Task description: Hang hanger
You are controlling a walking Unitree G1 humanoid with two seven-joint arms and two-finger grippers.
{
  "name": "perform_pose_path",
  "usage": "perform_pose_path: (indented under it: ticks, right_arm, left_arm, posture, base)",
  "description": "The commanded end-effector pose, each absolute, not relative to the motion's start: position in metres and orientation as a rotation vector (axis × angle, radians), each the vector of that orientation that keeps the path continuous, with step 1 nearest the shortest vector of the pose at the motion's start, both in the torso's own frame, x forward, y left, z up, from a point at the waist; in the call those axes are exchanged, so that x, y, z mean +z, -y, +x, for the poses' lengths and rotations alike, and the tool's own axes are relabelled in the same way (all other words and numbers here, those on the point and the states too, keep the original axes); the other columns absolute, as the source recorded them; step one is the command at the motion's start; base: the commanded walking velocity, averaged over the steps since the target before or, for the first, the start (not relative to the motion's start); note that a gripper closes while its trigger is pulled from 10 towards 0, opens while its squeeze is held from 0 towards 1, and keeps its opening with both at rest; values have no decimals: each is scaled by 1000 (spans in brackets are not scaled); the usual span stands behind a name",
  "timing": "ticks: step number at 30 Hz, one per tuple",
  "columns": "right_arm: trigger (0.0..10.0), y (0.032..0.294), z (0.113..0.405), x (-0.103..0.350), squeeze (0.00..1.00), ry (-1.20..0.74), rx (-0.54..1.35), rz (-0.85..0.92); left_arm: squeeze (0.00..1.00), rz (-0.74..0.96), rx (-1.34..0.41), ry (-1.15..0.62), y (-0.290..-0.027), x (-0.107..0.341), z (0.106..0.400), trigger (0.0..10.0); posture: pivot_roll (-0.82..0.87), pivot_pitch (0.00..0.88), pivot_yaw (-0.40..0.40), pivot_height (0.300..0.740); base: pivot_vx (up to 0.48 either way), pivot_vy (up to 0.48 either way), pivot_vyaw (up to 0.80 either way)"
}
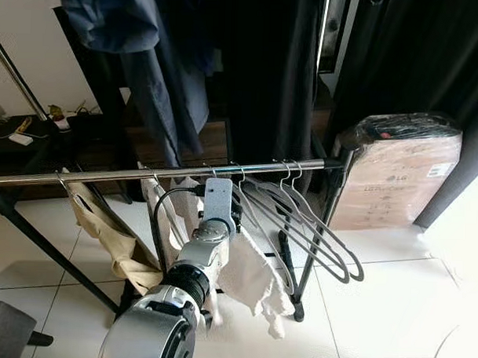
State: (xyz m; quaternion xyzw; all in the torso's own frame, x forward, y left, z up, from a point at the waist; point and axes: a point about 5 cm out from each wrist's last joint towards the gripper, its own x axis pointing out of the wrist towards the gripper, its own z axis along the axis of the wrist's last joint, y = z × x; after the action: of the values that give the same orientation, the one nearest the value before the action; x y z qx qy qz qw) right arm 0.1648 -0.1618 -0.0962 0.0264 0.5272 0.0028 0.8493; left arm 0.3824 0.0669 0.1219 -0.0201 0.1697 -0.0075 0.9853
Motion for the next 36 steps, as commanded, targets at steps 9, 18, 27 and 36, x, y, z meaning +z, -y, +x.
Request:
perform_pose_path:
  ticks: [9, 18, 27, 36]
  right_arm:
    - [10000, 154, 150, -103, 0, -1161, -8, 97]
    - [10000, 151, 146, -104, 0, -1162, -7, 106]
    - [10000, 151, 143, -105, 0, -1162, -7, 112]
    - [10000, 151, 141, -106, 0, -1167, -6, 119]
  left_arm:
    - [0, -46, 77, -382, -80, 114, 382, 10000]
    - [0, -141, 73, -365, -87, 116, 384, 10000]
    - [0, -122, 106, -354, -96, 117, 386, 10000]
    - [0, -152, 35, -392, -89, 113, 384, 0]
  posture:
    - [-98, 182, 83, 740]
    - [-121, 226, 82, 740]
    - [-123, 230, 80, 740]
    - [-120, 238, 81, 740]
  base:
    - [0, 0, 0]
    - [0, 0, 0]
    - [0, 0, 0]
    - [0, 0, 0]
